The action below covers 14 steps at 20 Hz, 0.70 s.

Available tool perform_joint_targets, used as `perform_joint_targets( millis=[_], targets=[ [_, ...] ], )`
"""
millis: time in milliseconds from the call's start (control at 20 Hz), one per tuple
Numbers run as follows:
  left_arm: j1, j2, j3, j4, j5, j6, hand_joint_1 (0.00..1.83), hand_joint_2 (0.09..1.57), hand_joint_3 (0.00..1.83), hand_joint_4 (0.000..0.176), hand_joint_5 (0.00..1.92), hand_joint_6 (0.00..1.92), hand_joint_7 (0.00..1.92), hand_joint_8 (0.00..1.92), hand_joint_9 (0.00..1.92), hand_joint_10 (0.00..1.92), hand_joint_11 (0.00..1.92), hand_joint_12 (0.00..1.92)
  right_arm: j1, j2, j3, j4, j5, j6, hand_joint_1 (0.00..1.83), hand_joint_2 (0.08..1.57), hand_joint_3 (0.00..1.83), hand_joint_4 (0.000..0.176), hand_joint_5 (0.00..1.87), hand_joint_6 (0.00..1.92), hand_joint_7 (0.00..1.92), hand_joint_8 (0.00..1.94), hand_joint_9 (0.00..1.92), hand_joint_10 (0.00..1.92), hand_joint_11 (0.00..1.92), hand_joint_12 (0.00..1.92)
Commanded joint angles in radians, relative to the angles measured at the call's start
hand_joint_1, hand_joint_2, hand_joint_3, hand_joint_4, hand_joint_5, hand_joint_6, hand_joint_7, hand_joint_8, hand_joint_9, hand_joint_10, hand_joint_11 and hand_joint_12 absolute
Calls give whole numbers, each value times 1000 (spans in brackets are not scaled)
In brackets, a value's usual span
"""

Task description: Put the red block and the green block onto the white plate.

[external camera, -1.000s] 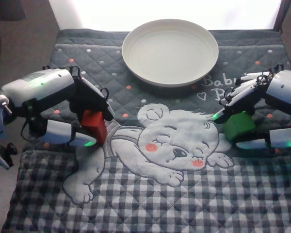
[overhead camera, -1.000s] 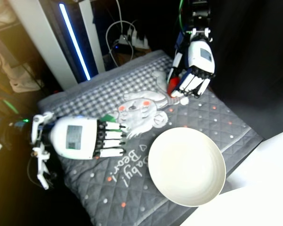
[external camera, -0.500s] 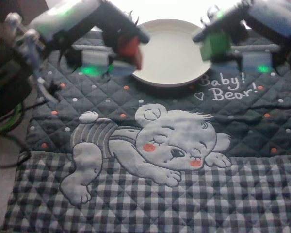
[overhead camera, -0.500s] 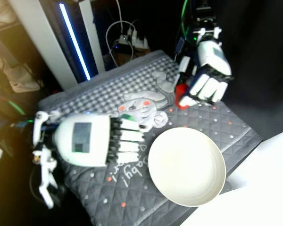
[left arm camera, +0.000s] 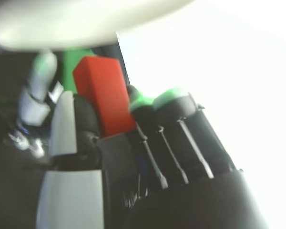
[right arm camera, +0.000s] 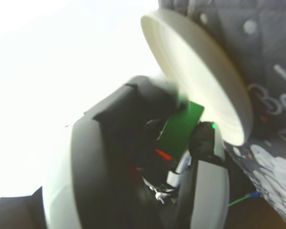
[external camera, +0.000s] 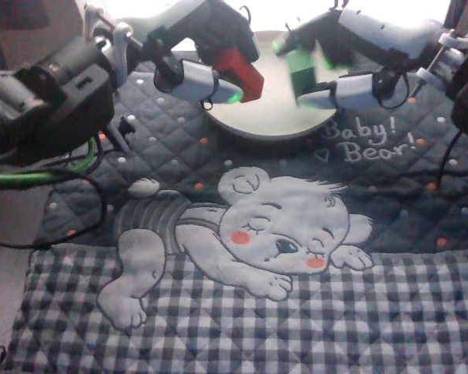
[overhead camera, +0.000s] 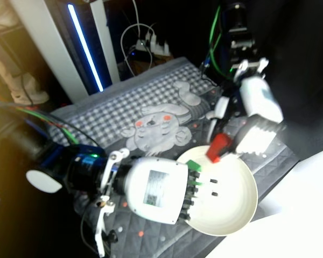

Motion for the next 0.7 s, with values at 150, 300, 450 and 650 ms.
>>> perform_joint_targets(
  millis=[150, 300, 450, 650],
  targets=[
    [55, 123, -137, -19, -256, -6, 1045, 904, 0, 0, 549, 0, 527, 0, 595, 2, 175, 1243, 10, 102, -123, -4, 204, 3, 600, 862, 0, 176, 1, 0, 123, 7, 110, 18, 0, 373],
    [108, 239, -271, -10, -382, -6, 983, 909, 1, 17, 584, 5, 527, 3, 571, 0, 188, 1222, -13, 199, -237, -10, 284, 3, 600, 833, 0, 176, 0, 0, 60, 2, 29, 11, 0, 49],
    [260, 379, -427, -36, -573, -6, 951, 915, 0, 0, 429, 0, 417, 0, 463, 0, 2, 1360, -201, 338, -387, 73, 498, 3, 701, 760, 0, 176, 85, 9, 42, 2, 1, 0, 0, 0],
    [503, 513, -606, -129, -874, 8, 987, 900, 0, 8, 347, 3, 387, 3, 421, 5, 0, 1185, -480, 440, -532, 232, 735, 3, 718, 769, 3, 176, 4, 0, 77, 10, 21, 8, 0, 0]
  ],
)
